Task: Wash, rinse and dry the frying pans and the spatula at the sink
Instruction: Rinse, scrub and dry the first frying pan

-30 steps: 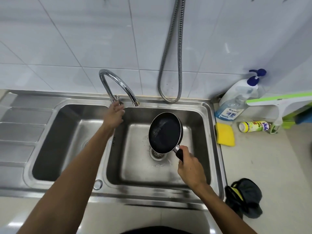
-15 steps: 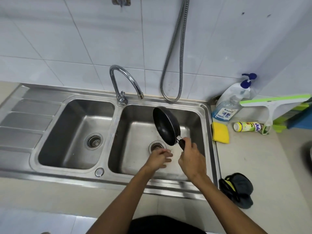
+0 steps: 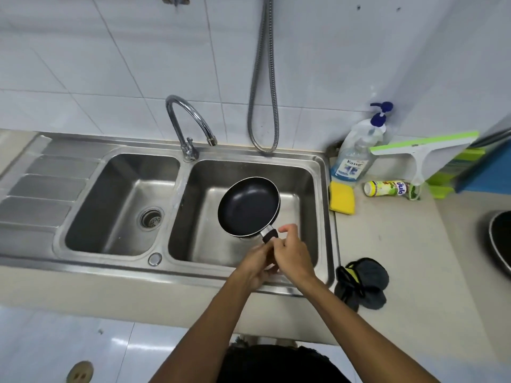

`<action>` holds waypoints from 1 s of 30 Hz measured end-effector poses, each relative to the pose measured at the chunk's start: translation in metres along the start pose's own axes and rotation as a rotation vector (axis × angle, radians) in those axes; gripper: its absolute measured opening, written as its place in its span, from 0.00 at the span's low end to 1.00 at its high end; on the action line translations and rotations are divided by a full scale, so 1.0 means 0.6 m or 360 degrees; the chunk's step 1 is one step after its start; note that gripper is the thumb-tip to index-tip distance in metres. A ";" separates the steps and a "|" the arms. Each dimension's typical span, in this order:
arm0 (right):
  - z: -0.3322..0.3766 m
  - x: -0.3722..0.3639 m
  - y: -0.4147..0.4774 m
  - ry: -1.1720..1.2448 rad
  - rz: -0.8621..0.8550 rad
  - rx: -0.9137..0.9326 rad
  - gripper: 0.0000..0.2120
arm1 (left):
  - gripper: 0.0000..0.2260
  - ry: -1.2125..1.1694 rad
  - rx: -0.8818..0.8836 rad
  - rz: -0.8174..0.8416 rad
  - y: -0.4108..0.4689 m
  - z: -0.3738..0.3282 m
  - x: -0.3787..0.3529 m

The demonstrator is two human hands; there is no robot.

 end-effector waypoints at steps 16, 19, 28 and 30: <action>-0.182 0.167 0.014 -0.1090 -0.0568 0.0385 0.30 | 0.12 -0.0254 -0.0071 -0.0432 0.019 0.036 -0.004; -0.279 0.177 0.026 -0.1230 -0.0501 0.0115 0.38 | 0.14 -0.0141 -0.0130 -0.0408 0.013 0.028 -0.008; -0.249 0.164 0.009 -0.0470 -0.0375 0.0448 0.25 | 0.23 0.0214 -0.0222 -0.0428 0.001 -0.003 0.018; -0.170 0.156 -0.003 -0.0318 -0.0390 0.0630 0.22 | 0.24 0.0317 -0.0239 -0.0457 -0.005 -0.016 0.026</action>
Point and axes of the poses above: each hand's wrist, its own y-axis towards the middle knuckle, its own x-axis out of the back of the hand, z = x × y, the point moved 7 cm from there along y, towards the middle knuckle, and after that the axes turned 14 degrees about -x, right-handed, at the moved point
